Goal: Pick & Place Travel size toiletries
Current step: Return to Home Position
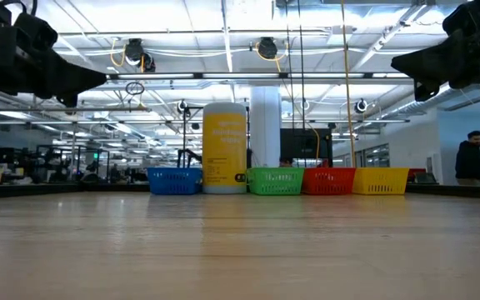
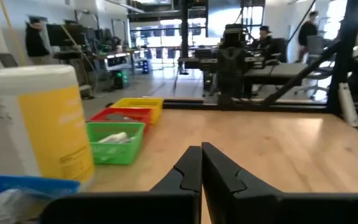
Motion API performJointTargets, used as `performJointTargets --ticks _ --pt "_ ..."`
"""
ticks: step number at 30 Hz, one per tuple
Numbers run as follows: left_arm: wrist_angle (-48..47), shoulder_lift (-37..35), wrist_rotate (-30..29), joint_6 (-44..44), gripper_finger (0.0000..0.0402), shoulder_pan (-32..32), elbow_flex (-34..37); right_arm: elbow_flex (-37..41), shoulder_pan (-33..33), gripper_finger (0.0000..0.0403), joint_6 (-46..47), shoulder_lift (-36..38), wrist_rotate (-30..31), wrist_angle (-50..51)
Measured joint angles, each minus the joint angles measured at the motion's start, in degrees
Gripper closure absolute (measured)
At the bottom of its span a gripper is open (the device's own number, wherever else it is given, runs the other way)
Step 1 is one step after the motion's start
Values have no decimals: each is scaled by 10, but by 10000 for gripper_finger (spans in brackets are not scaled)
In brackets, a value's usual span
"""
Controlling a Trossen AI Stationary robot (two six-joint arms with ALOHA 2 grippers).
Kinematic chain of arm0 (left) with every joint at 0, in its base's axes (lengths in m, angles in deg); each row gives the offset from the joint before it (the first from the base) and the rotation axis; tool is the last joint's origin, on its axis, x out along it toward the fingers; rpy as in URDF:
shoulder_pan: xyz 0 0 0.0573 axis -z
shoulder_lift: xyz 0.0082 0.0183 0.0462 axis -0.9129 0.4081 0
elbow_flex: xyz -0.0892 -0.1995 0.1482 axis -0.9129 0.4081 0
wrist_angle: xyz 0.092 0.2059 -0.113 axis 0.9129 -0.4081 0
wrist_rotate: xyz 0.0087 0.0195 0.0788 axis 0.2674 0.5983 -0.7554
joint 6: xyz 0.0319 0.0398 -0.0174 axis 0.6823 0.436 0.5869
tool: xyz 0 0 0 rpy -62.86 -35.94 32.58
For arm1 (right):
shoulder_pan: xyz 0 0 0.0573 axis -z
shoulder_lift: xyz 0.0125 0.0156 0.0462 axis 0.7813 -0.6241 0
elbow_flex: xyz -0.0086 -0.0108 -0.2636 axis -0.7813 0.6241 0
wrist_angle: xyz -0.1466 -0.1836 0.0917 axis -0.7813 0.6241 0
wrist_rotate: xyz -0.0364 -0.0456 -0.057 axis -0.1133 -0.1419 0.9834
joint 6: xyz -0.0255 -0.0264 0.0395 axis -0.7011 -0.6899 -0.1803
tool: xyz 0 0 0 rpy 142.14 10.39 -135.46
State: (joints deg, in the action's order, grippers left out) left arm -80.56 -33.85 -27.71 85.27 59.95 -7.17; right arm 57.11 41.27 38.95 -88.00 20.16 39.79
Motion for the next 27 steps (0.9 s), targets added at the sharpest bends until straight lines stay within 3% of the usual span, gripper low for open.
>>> performJointTargets --ticks 14,27 --pt "37 1 -4 13 374 -11 1 0 0 394 0 0 0 0" --pt "37 1 -3 12 400 -11 1 0 0 394 0 0 0 0"
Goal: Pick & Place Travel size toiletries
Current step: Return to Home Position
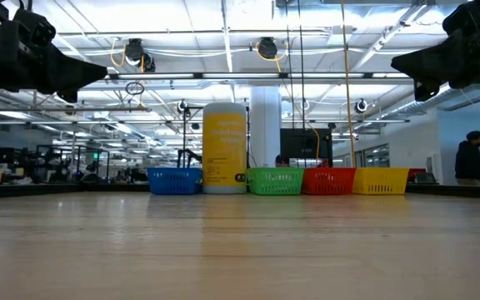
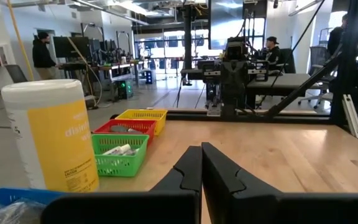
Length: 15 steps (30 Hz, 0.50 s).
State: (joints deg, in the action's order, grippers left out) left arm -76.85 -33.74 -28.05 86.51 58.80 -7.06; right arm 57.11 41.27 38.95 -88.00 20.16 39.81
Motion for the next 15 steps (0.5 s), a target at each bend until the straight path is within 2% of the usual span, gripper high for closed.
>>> performJointTargets --ticks 9,15 --pt "0 0 0 0 376 0 0 0 0 394 0 0 0 0" --pt "0 0 0 0 377 0 0 0 0 394 0 0 0 0"
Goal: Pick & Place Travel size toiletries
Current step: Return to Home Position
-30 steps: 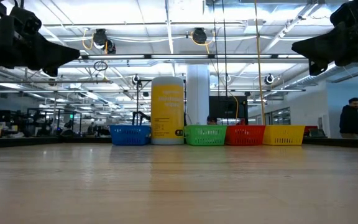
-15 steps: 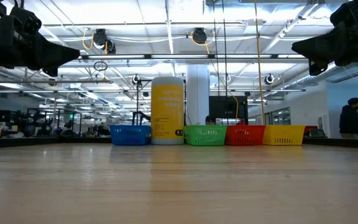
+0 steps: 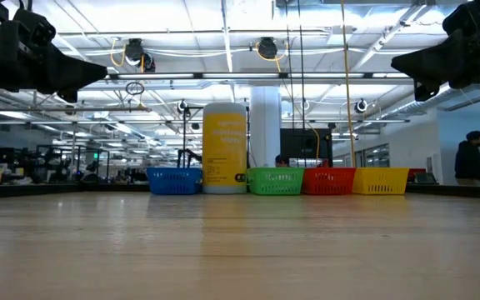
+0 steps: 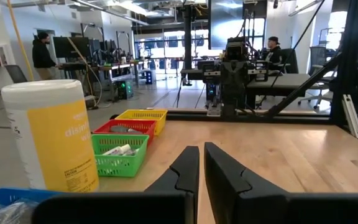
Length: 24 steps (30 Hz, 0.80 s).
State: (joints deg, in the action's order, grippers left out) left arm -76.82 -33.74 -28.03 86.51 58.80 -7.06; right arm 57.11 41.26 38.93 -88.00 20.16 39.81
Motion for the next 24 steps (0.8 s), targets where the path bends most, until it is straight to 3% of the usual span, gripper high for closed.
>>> performJointTargets --ticks 10,24 --pt "0 0 0 0 400 0 0 0 0 394 0 0 0 0" --pt "0 0 0 0 375 0 0 0 0 394 0 0 0 0"
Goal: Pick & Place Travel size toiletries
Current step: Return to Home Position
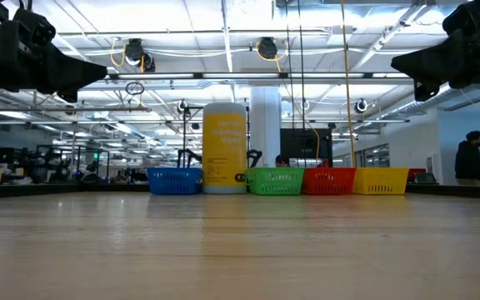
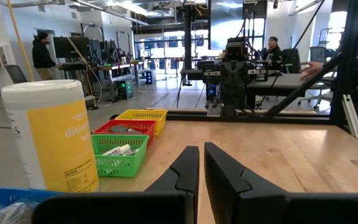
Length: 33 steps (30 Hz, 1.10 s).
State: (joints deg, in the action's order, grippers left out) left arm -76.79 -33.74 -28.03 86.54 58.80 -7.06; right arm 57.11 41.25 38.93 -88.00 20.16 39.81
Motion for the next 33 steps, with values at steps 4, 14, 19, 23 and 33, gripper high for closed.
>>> performJointTargets --ticks 4,14,19,23,33 --pt "0 0 0 0 383 0 0 0 0 394 0 0 0 0" --pt "0 0 0 0 395 0 0 0 0 394 0 0 0 0" --pt "0 0 0 0 379 0 0 0 0 394 0 0 0 0" --pt "0 0 0 0 374 0 0 0 0 394 0 0 0 0" --pt "0 0 0 0 394 0 -1 0 0 394 0 0 0 0"
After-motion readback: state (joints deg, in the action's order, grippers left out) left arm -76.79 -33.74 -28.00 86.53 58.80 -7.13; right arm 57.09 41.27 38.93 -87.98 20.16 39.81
